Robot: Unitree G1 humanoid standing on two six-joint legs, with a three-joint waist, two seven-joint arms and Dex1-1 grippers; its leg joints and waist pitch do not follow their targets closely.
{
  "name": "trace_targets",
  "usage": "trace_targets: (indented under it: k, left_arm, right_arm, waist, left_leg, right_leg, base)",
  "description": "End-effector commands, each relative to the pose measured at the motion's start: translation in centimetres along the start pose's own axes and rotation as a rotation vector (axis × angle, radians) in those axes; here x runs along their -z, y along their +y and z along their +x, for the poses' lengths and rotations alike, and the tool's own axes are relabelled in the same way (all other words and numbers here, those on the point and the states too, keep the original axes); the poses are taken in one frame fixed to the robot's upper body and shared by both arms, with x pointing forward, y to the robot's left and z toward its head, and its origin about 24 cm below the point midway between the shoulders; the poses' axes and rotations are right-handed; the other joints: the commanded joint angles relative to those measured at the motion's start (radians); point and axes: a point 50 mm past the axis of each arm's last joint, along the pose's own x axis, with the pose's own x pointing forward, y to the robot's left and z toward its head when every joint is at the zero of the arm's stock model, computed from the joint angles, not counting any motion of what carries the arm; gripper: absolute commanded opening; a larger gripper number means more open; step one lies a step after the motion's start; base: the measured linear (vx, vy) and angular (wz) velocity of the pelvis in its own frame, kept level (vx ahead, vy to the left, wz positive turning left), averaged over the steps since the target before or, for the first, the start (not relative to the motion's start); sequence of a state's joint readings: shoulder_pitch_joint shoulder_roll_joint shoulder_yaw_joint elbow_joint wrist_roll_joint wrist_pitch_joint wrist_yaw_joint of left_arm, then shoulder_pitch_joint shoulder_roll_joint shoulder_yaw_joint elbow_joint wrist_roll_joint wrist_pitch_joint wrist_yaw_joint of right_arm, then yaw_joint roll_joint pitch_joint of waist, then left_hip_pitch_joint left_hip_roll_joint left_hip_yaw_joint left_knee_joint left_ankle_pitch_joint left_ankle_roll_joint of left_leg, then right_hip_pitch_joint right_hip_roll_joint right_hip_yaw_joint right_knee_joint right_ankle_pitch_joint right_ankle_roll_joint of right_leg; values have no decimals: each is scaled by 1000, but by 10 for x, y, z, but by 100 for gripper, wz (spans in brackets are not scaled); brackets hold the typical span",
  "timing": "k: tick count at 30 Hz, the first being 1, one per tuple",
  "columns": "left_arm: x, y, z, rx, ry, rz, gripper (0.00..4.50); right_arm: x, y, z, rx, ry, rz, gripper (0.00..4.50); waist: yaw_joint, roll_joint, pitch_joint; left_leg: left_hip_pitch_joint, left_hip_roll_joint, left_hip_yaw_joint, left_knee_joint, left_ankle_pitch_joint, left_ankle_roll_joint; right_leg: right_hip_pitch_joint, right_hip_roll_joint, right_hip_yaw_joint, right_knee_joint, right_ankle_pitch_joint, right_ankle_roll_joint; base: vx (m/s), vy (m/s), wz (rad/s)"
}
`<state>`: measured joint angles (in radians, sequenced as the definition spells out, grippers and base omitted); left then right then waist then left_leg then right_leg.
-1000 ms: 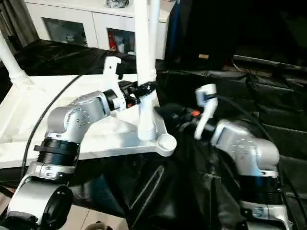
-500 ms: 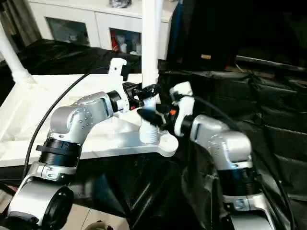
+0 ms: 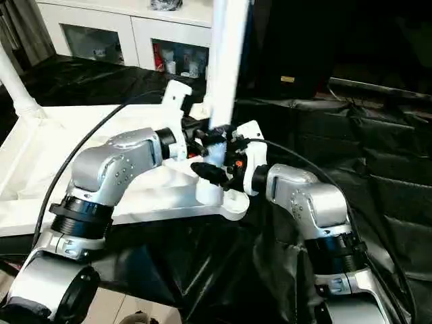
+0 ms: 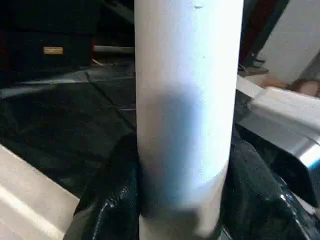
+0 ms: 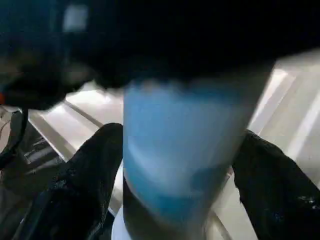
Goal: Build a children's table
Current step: Insert table leg to table base
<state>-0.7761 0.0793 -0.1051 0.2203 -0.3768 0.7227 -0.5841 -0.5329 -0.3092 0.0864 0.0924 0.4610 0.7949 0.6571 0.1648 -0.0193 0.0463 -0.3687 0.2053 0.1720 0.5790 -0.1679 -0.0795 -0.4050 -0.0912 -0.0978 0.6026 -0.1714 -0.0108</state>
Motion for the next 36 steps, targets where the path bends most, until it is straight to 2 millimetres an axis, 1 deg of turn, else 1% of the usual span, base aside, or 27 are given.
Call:
trace_targets:
  k: [1,15,16,17,18,22,25,28,30,31,32,36]
  left_arm:
    - [-4,-4,-1,17,-7,31,188]
    - [-5,-3,-3,32,-6,33,188]
    - [-5,-3,-3,33,-6,34,188]
    - [-5,-4,-3,35,-5,34,188]
    - [-5,-4,-3,35,-6,34,188]
    - [-5,-4,-3,38,-6,34,188]
    - [-6,-4,-3,41,-7,35,188]
    - [-6,-4,-3,43,-9,34,188]
    - [-6,-5,-3,44,-10,34,188]
    - [-7,-5,-3,45,-11,33,188]
    - [-7,-5,-2,45,-12,32,188]
    - [-6,-6,-3,50,-11,34,188]
  right_arm:
    - [-3,-1,0,3,3,-16,357]
    - [3,0,2,-17,35,-18,357]
    - [3,0,2,-17,35,-17,338]
    - [4,0,2,-18,35,-15,338]
    - [4,0,2,-17,35,-14,319]
    - [6,-1,2,-15,38,-10,280]
    - [7,-1,2,-20,41,-3,267]
    - [9,-1,1,-26,49,-1,231]
    - [11,0,1,-31,54,-1,225]
    - [12,0,1,-37,60,-2,215]
    - [12,1,1,-40,62,-2,203]
    - [13,0,2,-38,64,-13,195]
  waist:
    - [-3,-9,-67]
    - [-3,-9,-68]
    - [-3,-9,-68]
    - [-2,-9,-68]
    - [-3,-9,-68]
    - [-3,-9,-69]
    - [-2,-9,-69]
    - [-3,-9,-69]
    - [-3,-9,-69]
    - [-3,-13,-69]
    - [-2,-12,-69]
    - [-2,-13,-69]
  left_leg:
    - [5,18,-2,-60,-147,-17]
    - [5,18,-2,-60,-143,-18]
    - [5,18,-2,-60,-143,-19]
    - [5,18,-2,-60,-144,-19]
    - [6,18,-2,-60,-145,-19]
    - [5,18,-1,-59,-138,-17]
    - [4,18,-2,-59,-139,-15]
    - [5,19,-1,-58,-137,-14]
    - [6,19,-1,-58,-137,-13]
    - [5,19,-1,-58,-137,-12]
    - [5,19,-1,-58,-135,-12]
    - [4,19,-1,-58,-129,-11]
  right_leg:
    - [62,-55,49,-67,-195,-116]
    - [62,-55,50,-65,-185,-122]
    - [62,-56,50,-65,-189,-120]
    - [62,-56,50,-65,-189,-120]
    - [61,-56,50,-66,-191,-119]
    - [62,-56,50,-64,-177,-125]
    - [63,-55,49,-63,-173,-127]
    - [63,-55,50,-62,-167,-131]
    - [62,-55,50,-63,-168,-131]
    - [63,-55,50,-63,-175,-130]
    - [63,-56,50,-62,-177,-129]
    - [63,-56,50,-62,-174,-129]
  base:
    - [0,0,0]
    - [0,0,0]
    - [0,0,0]
    - [0,0,0]
    - [0,0,0]
    - [0,0,0]
    - [0,0,0]
    - [0,0,0]
    - [0,0,0]
    - [0,0,0]
    - [0,0,0]
    - [0,0,0]
